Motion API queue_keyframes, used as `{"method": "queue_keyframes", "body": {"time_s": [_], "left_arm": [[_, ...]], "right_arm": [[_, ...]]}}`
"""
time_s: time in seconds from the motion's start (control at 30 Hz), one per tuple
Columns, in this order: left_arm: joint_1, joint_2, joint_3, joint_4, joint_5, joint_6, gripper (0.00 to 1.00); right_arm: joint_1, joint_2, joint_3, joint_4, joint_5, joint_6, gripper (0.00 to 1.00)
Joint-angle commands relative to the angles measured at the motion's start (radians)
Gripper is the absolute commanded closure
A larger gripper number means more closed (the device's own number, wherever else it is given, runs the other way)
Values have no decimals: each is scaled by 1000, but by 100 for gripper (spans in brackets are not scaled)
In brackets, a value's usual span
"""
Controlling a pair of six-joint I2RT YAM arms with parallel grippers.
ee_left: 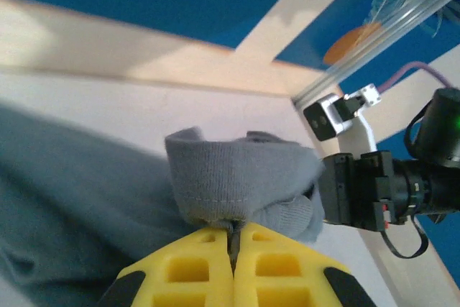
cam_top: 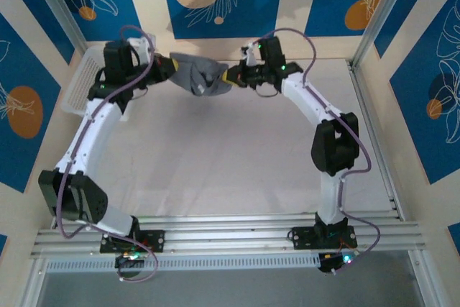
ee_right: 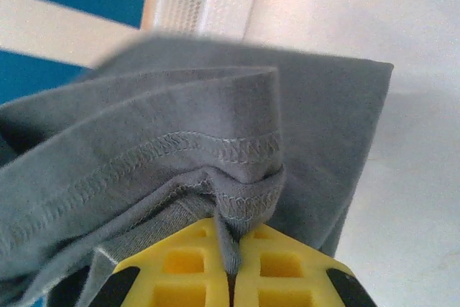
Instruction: Fold the inside-out t-shirt
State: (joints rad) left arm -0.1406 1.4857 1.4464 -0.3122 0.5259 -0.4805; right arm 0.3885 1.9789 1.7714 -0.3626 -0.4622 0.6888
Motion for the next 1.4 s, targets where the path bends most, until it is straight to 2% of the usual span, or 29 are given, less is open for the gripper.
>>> {"method": "queue_keyframes", "body": {"time_s": [0.0,0.13,0.3,0.47,0.57,0.67,0.8,0.9,1.0,1.23,1.37], "left_arm": [[-1,0,-208,-51,24,28,100],[-1,-72,-430,-202,-49,40,100],[-2,-181,-702,-162,32,-3,100],[-2,-262,-740,-152,27,13,100],[-2,-268,-708,-123,17,30,100],[-2,-260,-673,-79,-55,61,100],[0,-181,-554,-80,-193,121,100],[-1,-97,-455,-76,-274,142,100],[1,-18,-395,-80,-341,158,100],[3,170,-319,-36,-255,172,100],[3,250,-284,-10,-230,132,93]], "right_arm": [[33,-85,-286,244,54,10,100],[59,-140,-590,288,62,24,100],[100,-243,-770,243,76,21,100],[116,-369,-842,234,139,14,100],[117,-406,-816,228,154,22,100],[117,-390,-757,247,188,22,99],[109,-290,-630,224,247,-12,99],[95,-194,-528,157,336,-18,99],[81,-96,-414,86,315,-20,98],[75,20,-340,64,297,-48,95],[70,52,-341,61,298,-38,87]]}}
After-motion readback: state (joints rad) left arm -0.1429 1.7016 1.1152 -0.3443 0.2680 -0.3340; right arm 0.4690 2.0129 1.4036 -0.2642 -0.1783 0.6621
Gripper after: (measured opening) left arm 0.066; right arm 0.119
